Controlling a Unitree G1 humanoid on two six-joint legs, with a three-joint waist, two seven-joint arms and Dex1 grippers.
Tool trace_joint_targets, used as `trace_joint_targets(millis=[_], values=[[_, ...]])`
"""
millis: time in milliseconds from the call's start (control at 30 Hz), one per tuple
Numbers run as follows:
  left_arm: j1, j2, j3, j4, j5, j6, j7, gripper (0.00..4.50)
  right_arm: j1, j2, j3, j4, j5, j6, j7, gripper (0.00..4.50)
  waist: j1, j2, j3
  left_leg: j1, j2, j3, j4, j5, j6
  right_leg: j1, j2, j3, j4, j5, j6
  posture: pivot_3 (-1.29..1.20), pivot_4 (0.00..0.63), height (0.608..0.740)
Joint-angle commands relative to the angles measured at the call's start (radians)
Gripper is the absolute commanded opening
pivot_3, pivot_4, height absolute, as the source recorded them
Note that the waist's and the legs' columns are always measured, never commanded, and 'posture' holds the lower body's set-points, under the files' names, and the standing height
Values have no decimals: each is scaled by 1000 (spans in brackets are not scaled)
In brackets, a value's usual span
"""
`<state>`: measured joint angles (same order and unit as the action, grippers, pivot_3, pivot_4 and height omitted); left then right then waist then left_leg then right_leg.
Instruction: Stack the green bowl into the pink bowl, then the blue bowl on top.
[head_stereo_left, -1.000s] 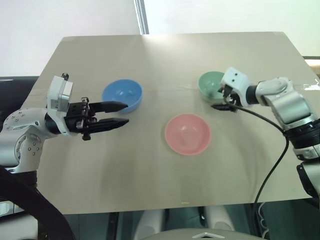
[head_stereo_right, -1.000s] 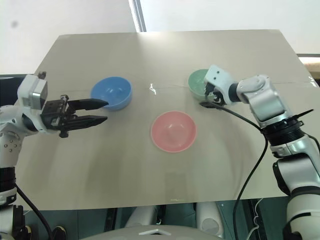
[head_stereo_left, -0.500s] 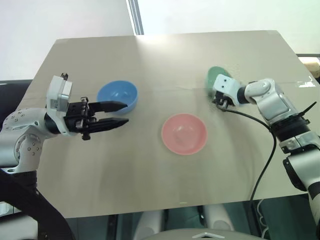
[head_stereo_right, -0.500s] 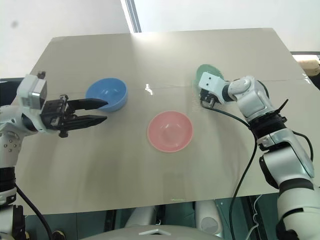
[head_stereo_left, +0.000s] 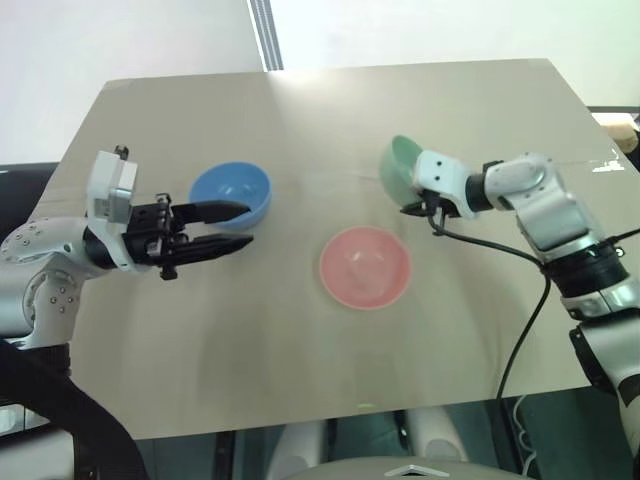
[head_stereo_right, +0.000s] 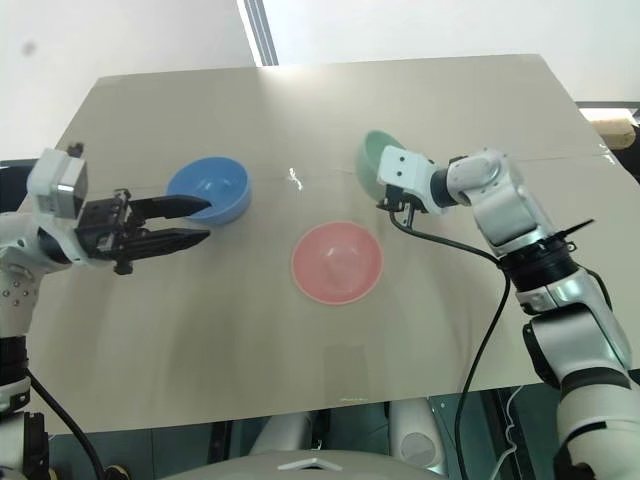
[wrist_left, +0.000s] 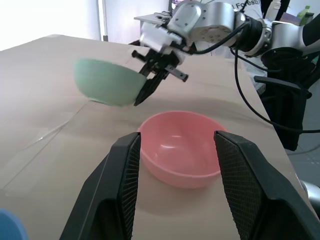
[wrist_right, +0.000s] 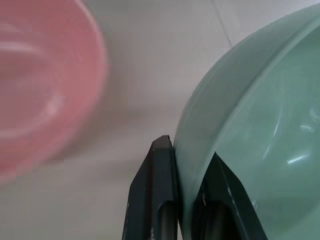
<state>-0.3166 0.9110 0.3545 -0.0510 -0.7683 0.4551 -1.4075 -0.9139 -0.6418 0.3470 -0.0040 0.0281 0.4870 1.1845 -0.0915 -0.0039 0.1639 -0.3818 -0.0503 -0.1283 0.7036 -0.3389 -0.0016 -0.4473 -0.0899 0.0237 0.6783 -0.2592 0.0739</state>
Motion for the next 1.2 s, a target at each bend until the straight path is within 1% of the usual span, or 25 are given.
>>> trace_joint_targets(millis=[33,200,333,433,633,667,700,733,767,800,833,867,933,1000,1067,1200], values=[[-9,15,44,19,0,-20,10,2454,-14,-31,-46,-175,64,80,37,33,3,0,0,0,0,0,0,0,0,0,0,0,0,0,0,0,150,740],[-27,14,29,47,10,-34,7,2454,-16,-77,10,-339,86,86,108,33,9,0,0,0,0,0,0,0,0,0,0,0,1,0,0,0,150,740],[-50,12,14,65,19,-38,-2,2454,49,-126,70,-460,88,73,157,33,16,-1,0,0,0,0,0,0,0,0,0,-1,0,0,0,0,150,740],[-59,11,7,75,23,-41,-7,2454,96,-152,104,-513,71,60,164,33,23,-1,0,0,0,0,1,0,0,0,0,-1,0,0,0,0,150,740],[-71,7,0,86,28,-45,-14,2454,140,-179,169,-578,20,40,166,33,23,-1,0,0,-1,0,2,0,0,0,0,-1,1,0,0,0,150,740],[-71,7,0,86,28,-45,-16,2454,145,-182,173,-583,17,36,168,446,23,-1,0,0,-1,0,1,0,0,0,0,-1,1,0,0,0,150,740],[-73,6,-1,88,29,-45,-16,2454,147,-183,175,-583,10,28,166,978,23,-1,0,0,0,0,2,0,0,0,0,-1,1,0,0,0,150,740],[-74,6,-2,89,30,-45,-17,2454,148,-186,178,-582,3,22,165,1257,23,-1,0,0,0,0,2,0,0,0,0,-1,1,0,0,0,150,740],[-75,5,-2,90,30,-45,-18,2454,149,-188,178,-578,-1,14,166,1873,23,-1,0,0,-1,0,2,0,0,0,0,-1,1,0,0,0,150,740],[-76,5,-2,91,31,-46,-18,2454,149,-188,176,-573,-3,10,164,2330,23,-1,0,0,-1,0,2,0,0,0,0,-1,1,0,0,0,150,740],[-76,4,-2,91,31,-46,-19,2454,148,-181,170,-566,-5,6,154,2686,23,-1,0,0,-1,0,2,0,0,0,0,-1,1,0,0,0,150,740],[-77,3,-2,93,32,-48,-20,2454,132,-146,151,-543,-3,21,116,3085,23,-1,0,0,0,0,2,0,0,0,0,-1,1,0,0,0,150,740],[-78,0,-4,92,34,-49,-20,2454,92,-83,89,-522,66,117,84,3808,19,-1,-1,1,0,0,2,0,0,1,1,0,2,0,0,0,150,740],[-78,-3,-5,87,35,-48,-17,2454,57,-59,26,-524,155,228,92,3808,22,-1,-1,1,0,1,2,0,0,0,1,0,3,0,0,0,150,740],[-77,-4,-6,85,39,-47,-11,2454,26,-50,-68,-505,266,336,99,3808,26,-1,-1,0,0,-1,2,0,0,1,1,-1,2,0,0,0,150,740],[-66,-5,-9,84,71,-47,39,2454,-4,-52,-254,-421,392,463,43,3808,33,-2,-1,0,-1,-3,2,0,0,2,-1,-3,0,0,0,0,150,740]])
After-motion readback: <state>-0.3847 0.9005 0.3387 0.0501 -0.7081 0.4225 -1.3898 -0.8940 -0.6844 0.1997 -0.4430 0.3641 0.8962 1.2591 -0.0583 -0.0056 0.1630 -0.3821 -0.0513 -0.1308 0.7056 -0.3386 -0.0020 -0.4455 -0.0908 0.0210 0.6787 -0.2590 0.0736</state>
